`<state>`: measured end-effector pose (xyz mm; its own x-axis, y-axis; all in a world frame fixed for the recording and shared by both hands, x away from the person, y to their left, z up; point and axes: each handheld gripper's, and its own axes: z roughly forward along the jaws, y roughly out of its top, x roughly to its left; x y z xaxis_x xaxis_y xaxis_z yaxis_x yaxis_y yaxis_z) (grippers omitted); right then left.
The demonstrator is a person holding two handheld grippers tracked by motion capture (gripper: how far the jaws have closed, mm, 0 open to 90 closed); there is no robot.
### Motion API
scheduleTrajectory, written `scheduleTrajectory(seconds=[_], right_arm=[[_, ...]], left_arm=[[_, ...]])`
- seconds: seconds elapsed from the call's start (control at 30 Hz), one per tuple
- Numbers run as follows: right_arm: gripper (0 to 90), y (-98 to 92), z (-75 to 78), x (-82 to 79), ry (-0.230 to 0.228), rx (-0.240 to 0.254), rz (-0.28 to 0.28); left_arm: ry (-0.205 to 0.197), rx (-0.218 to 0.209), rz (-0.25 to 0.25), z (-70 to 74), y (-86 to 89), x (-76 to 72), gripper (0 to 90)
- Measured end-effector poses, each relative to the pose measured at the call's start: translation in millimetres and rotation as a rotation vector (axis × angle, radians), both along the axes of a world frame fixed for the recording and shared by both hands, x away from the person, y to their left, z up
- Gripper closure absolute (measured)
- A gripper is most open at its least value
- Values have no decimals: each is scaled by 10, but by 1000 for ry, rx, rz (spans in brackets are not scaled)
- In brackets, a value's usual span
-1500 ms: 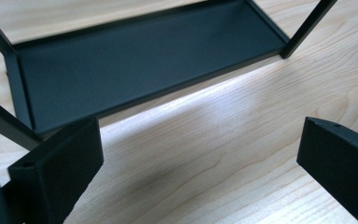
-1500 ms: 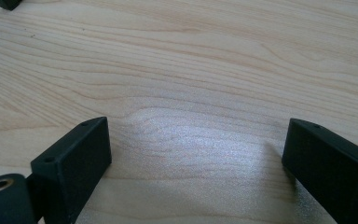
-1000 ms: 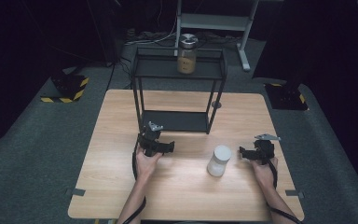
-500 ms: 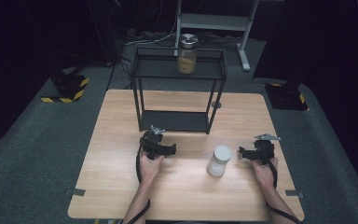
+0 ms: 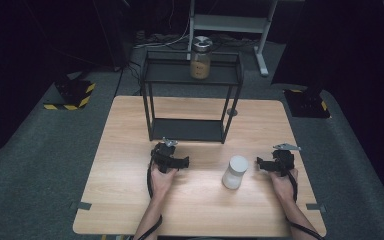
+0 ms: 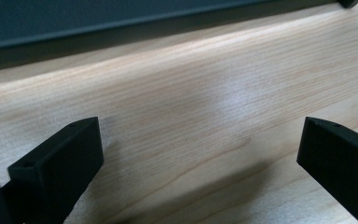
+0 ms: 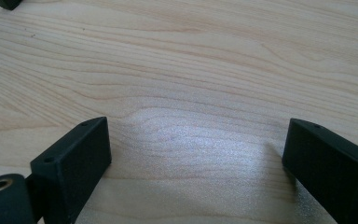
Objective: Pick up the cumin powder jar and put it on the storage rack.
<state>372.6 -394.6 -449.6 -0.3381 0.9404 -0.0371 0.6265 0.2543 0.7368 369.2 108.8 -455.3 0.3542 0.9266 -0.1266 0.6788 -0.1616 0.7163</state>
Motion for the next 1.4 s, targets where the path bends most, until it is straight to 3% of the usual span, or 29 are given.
scheduleTrajectory(seconds=[0.23, 0.43, 0.5, 1.4], right_arm=[[70, 0, 0, 0, 0, 0, 0], [69, 1, 0, -1, 0, 0, 0], [70, 1, 0, -1, 0, 0, 0], [69, 3, 0, -1, 0, 0, -2]], left_arm=[[-33, 15, 6, -54, -47, -62, 3], [-40, 97, 14, -40, -215, -81, 4], [-41, 106, 15, -38, -235, -85, 4], [-41, 107, 22, -38, -246, -93, 4]])
